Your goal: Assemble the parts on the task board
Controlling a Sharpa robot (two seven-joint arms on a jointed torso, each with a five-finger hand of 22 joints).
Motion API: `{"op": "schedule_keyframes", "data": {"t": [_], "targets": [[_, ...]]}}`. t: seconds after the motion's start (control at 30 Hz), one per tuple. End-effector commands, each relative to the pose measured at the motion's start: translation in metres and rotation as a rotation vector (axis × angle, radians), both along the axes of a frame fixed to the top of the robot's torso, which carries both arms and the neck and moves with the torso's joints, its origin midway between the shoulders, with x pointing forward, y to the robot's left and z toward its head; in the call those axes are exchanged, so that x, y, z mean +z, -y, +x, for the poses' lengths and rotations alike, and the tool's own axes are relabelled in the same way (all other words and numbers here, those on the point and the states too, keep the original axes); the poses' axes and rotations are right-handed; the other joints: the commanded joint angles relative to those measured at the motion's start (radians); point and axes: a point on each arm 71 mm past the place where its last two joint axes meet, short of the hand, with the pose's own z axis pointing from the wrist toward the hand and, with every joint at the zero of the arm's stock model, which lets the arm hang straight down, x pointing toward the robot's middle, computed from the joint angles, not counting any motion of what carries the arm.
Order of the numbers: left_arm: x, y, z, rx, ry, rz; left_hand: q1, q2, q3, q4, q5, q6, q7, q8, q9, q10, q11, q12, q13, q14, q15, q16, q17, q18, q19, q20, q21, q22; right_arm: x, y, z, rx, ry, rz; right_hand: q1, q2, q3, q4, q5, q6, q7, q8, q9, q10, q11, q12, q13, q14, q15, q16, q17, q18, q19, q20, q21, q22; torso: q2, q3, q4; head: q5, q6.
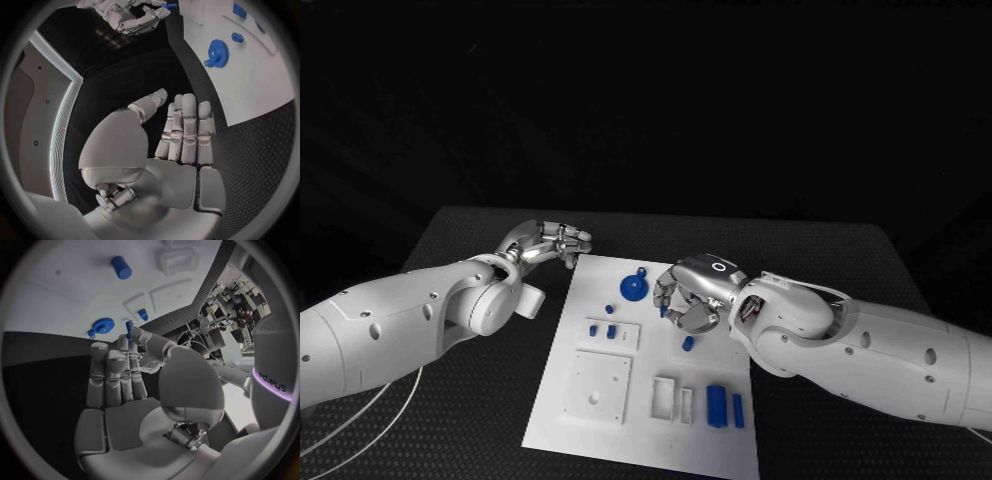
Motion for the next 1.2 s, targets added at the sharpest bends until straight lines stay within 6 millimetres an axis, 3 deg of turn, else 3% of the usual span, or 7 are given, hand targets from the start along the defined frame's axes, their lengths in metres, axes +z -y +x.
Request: {"op": "schedule_keyframes", "data": {"t": [0.03,0.27,0.73,0.87,1.07,1.2], "targets": [[0.001,0.001,0.002,0.01,0.012,-0.017,-0.011,-0.001,-0.004,-0.004,0.001,-0.002,0.006,0.001,-0.001,-0.006,-0.002,0.006,0.001,0.002,0.005,-0.002,0.001,0.017,0.005,-0.014,-0.005,0.008,-0.005,-0.016,-0.007,0.054,0.056,0.033,-0.006,0.0,0.004,-0.002,0.005,0.007,-0.002,0.004,0.001,0.076,0.002,0.0,0.001,-0.007,-0.008,0.003,0.002,0.026,0.007,-0.003,0.004,0.002,-0.002,-0.0004,0.0001,0.021,-0.001],[0.001,0.001,0.004,0.017,0.016,-0.019,-0.012,0.0,-0.004,-0.003,0.002,-0.003,0.006,0.001,-0.001,-0.006,-0.002,0.007,0.001,0.003,0.005,-0.002,0.002,0.017,0.006,-0.014,-0.006,0.008,-0.021,-0.038,-0.017,0.095,0.07,0.051,-0.007,0.0,0.005,-0.004,0.007,0.008,-0.002,0.004,0.001,0.077,0.002,-0.001,0.002,-0.006,-0.008,0.003,0.002,0.026,0.008,-0.004,0.004,0.002,-0.003,-0.0019,0.0034,0.054,-0.005],[0.001,0.005,0.004,0.015,0.02,-0.026,-0.013,0.0,-0.005,-0.003,0.003,-0.004,0.006,0.002,-0.001,-0.007,-0.002,0.008,0.002,0.004,0.004,-0.001,0.003,0.018,0.007,-0.014,-0.006,0.008,-0.063,-0.067,-0.042,0.15,0.042,0.07,-0.005,0.0,0.007,-0.007,0.009,0.01,-0.003,0.003,0.002,0.079,0.002,-0.003,0.004,-0.004,-0.009,0.002,0.003,0.026,0.01,-0.007,0.005,0.002,0.0,-0.0013,0.0007,0.128,-0.017],[0.001,0.006,0.004,0.013,0.016,-0.026,-0.014,0.0,-0.005,-0.003,0.003,-0.004,0.006,0.002,-0.001,-0.007,-0.002,0.008,0.002,0.004,0.004,-0.001,0.003,0.018,0.008,-0.014,-0.006,0.008,-0.069,-0.071,-0.048,0.16,0.048,0.073,-0.005,-0.001,0.008,-0.008,0.01,0.01,-0.003,0.003,0.002,0.079,0.002,-0.003,0.004,-0.004,-0.009,0.002,0.003,0.026,0.011,-0.007,0.005,0.002,0.001,-0.0007,0.0012,0.138,-0.023],[0.001,0.004,0.004,0.016,0.016,-0.025,-0.015,0.0,-0.006,-0.002,0.002,-0.005,0.006,0.002,-0.002,-0.008,-0.002,0.008,0.002,0.004,0.005,-0.001,0.003,0.018,0.008,-0.014,-0.007,0.008,-0.076,-0.075,-0.053,0.168,0.03,0.072,-0.005,-0.002,0.009,-0.009,0.012,0.011,-0.003,0.003,0.003,0.081,0.002,-0.004,0.005,-0.002,-0.009,0.002,0.003,0.026,0.013,-0.008,0.006,0.002,0.0,-0.0006,-0.0041,0.151,-0.03],[0.001,0.005,0.004,0.012,0.016,-0.027,-0.015,0.0,-0.006,-0.002,0.002,-0.005,0.006,0.002,-0.002,-0.008,-0.002,0.009,0.002,0.004,0.005,-0.001,0.003,0.018,0.008,-0.014,-0.007,0.008,-0.078,-0.076,-0.055,0.171,0.021,0.07,-0.005,-0.002,0.009,-0.009,0.014,0.012,-0.003,0.003,0.003,0.081,0.001,-0.004,0.005,-0.002,-0.009,0.002,0.004,0.026,0.013,-0.008,0.006,0.003,0.0,-0.0023,-0.0008,0.151,-0.03]]}}
